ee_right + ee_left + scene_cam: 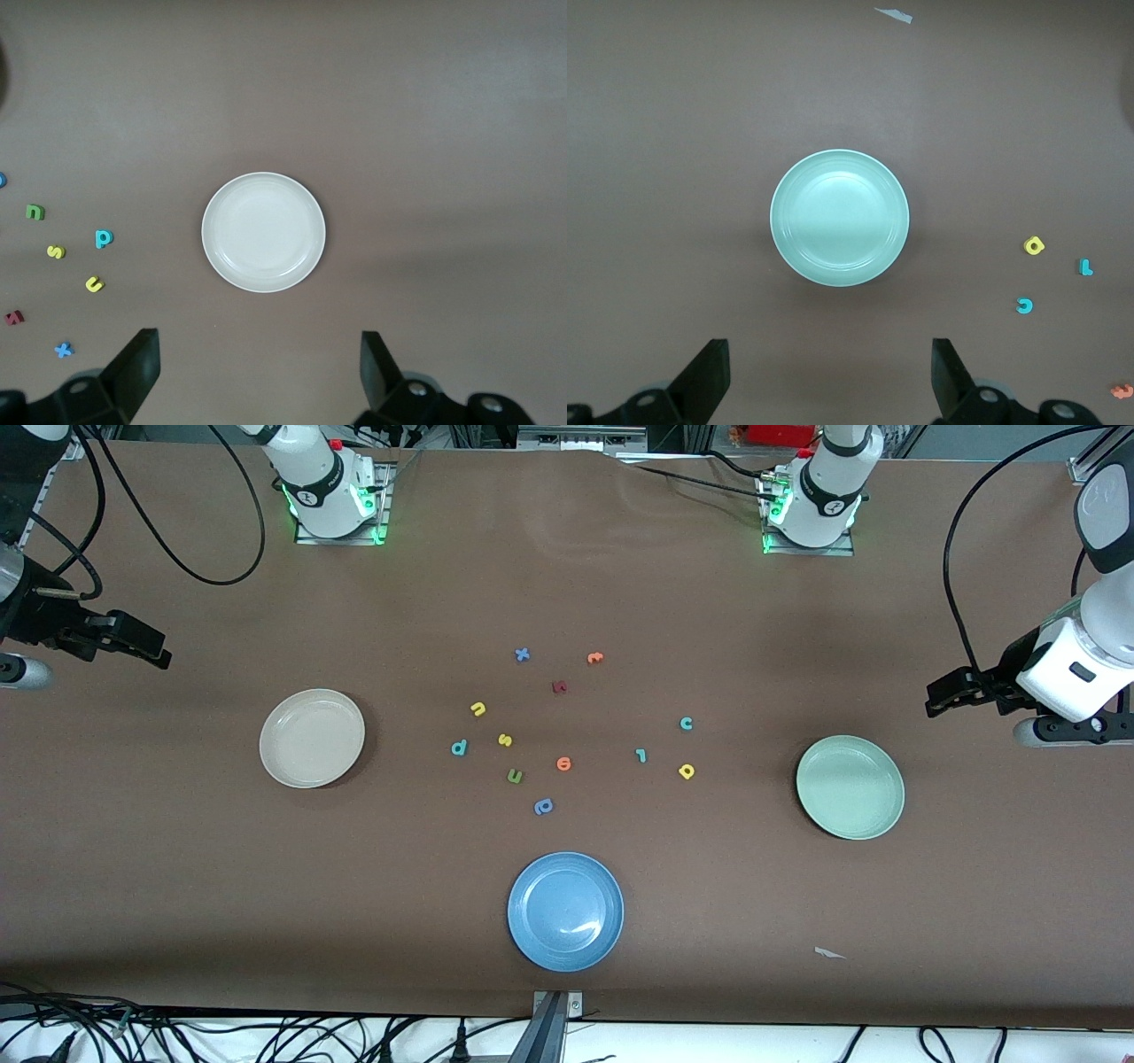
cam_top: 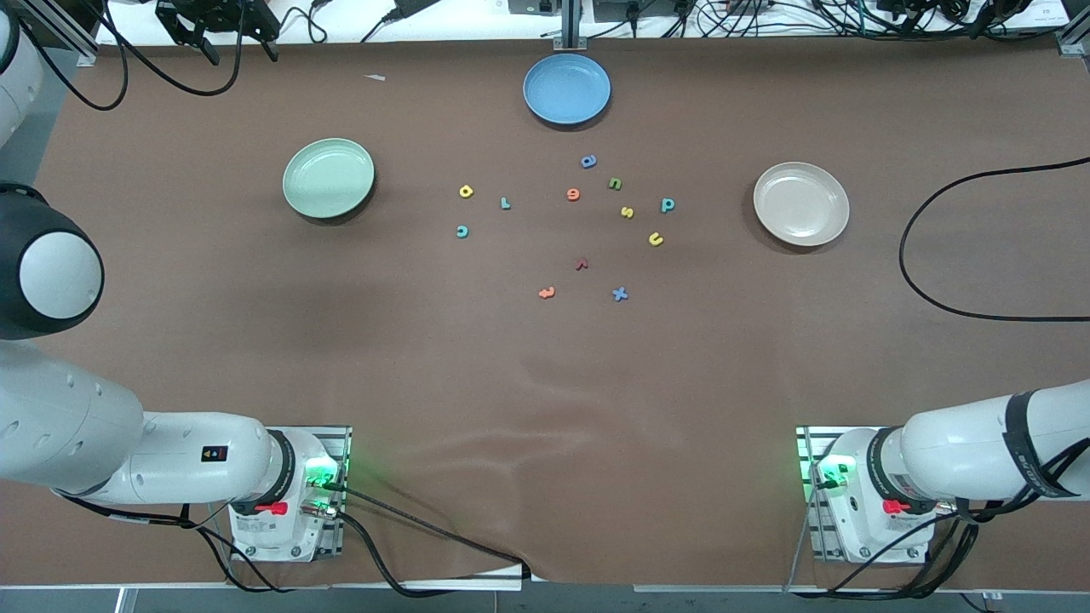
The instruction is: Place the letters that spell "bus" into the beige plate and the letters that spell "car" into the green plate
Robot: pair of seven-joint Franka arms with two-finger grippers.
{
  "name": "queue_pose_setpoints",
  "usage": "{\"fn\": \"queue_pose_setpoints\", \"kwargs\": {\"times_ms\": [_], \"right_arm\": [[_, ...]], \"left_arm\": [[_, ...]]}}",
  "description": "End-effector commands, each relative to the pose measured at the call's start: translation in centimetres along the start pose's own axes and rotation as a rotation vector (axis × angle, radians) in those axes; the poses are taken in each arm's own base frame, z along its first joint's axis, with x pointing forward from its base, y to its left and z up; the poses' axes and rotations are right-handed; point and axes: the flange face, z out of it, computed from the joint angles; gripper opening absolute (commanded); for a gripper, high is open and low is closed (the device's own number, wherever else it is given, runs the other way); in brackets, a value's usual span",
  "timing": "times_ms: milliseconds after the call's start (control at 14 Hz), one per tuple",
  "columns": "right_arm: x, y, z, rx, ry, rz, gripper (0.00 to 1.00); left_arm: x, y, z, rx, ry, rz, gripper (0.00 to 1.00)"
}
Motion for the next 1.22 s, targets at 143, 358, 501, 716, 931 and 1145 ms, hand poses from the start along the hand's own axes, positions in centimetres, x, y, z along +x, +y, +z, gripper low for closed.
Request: {"fn": "queue_pose_setpoints", "kwargs": {"times_ms": [143, 358, 501, 716, 931, 1145], "right_arm": [[-0.3, 0.1, -0.1, 0.003, -0.005, -0.004, 1.0], [-0.3, 0.1, -0.1, 0.003, -0.005, -0.004, 1.0], [-0.3, 0.1, -0.1, 0.003, -0.005, -0.003, 1.0], [-0.4, 0.2, 0.0, 0.002, -0.013, 0.002, 1.0], [-0.6, -0.1, 0.0, 0.007, -0.023, 0.001, 1.0], [-1.0, -2.9, -0.2, 0.0, -0.019, -0.058, 1.0]], "left_arm": [[-0.1, 0.7, 0.5, -0.024, -0.012, -0.002, 1.0], [0.1, 2.4, 1.5, -0.025, -0.028, 0.021, 1.0], [0.4, 4.7, 2.8, -0.021, -0.045, 0.001, 1.0], [0.8, 8.8, 5.5, -0.013, -0.07, -0.033, 1.0], [1.3, 13.5, 8.9, -0.02, -0.074, -0.161, 1.0], [2.4, 15.3, 12.5, -0.113, -0.105, -0.255, 1.0]]}}
